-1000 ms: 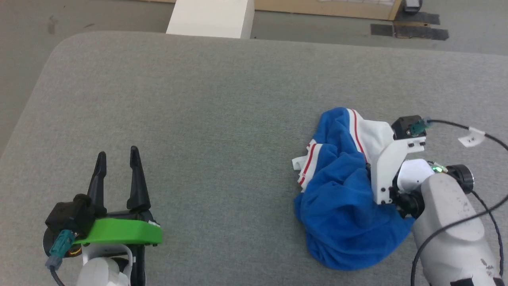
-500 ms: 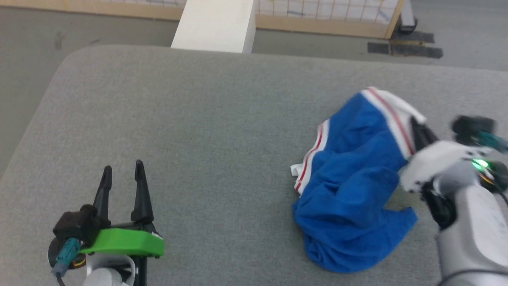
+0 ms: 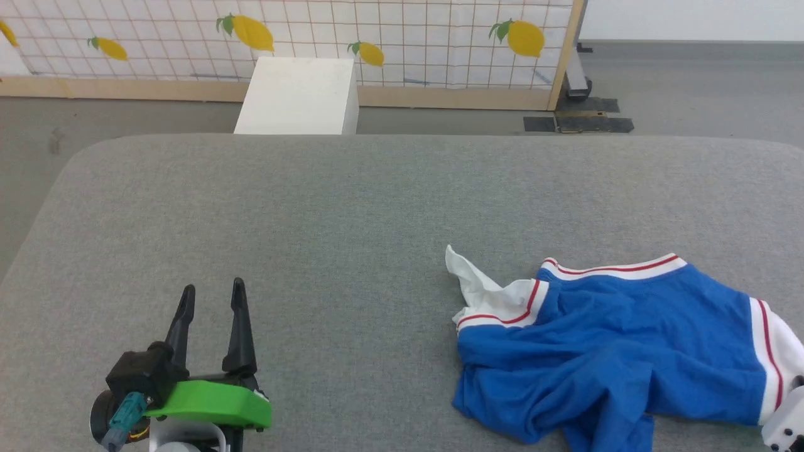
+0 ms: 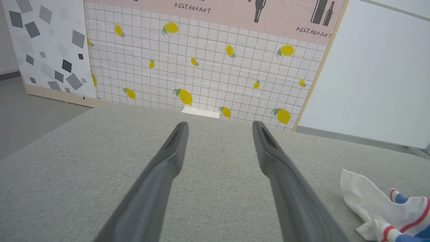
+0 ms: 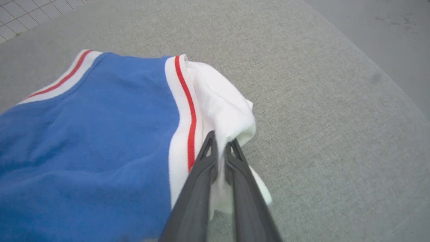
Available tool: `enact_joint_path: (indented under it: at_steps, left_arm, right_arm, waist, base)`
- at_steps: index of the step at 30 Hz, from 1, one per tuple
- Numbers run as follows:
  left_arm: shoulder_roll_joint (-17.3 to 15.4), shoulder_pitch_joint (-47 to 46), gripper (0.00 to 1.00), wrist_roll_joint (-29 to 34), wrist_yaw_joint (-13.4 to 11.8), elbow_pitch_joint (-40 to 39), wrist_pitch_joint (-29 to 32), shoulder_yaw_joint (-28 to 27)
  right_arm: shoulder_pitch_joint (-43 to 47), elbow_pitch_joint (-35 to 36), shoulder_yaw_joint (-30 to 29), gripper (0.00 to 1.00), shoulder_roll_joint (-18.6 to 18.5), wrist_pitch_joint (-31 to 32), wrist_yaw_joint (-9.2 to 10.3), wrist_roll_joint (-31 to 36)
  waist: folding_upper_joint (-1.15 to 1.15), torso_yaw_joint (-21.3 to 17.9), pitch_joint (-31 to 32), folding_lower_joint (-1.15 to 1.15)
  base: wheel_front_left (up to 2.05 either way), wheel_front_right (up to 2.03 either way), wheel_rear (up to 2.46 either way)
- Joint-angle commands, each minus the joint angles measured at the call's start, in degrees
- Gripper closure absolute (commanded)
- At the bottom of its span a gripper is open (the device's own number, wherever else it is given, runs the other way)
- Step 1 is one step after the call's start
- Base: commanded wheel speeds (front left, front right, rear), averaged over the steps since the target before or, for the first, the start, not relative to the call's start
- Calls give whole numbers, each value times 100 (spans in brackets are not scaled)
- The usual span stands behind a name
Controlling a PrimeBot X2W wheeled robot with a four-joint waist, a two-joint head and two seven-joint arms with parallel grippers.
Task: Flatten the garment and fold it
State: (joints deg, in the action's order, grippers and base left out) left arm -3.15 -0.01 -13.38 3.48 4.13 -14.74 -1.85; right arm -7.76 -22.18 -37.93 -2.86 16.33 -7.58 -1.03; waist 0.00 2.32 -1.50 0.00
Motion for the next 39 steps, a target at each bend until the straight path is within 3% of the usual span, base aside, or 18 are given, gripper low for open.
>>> enact_joint_path:
  at_steps: [1,5,10,17,28,34,39]
  left_arm:
    - [27,90,0,-29,3,26,-26,8]
    - [27,16,0,-78,13,149,-26,143]
    - [27,-458,0,21,136,386,-26,682]
    - [27,-1673,0,-57,293,1215,494,1798]
    - [27,-3600,0,-927,-140,2761,2480,2831]
    - [-129,-3918,0,-742,-179,3403,3681,3205]
    - [-330,-3808,0,-692,-44,3595,4614,3484]
  right_arm:
    - [11,14,19,0,-1,45,9,-12]
    - [172,441,450,0,-1,-723,9,-282]
    - [495,1023,1537,0,-1,-1658,9,-547]
    - [600,1457,2360,0,-1,-1990,9,-946]
    - [394,1639,2804,0,-1,-2100,9,-1280]
    - [374,1551,2795,0,-1,-2193,9,-1372]
    - [366,1497,2802,0,-1,-2248,9,-1424]
  waist:
    - [0,-48,25,0]
    - [0,-114,-40,0]
    - [0,-262,-206,0]
    - [0,-546,-544,0]
    - [0,-1095,-1176,0]
    - [0,-1265,-1300,0]
    - [0,-1303,-1286,0]
  base:
    - [0,0,0]
    - [0,0,0]
    - [0,0,0]
    - [0,0,0]
    - [0,0,0]
    - [0,0,0]
    - [0,0,0]
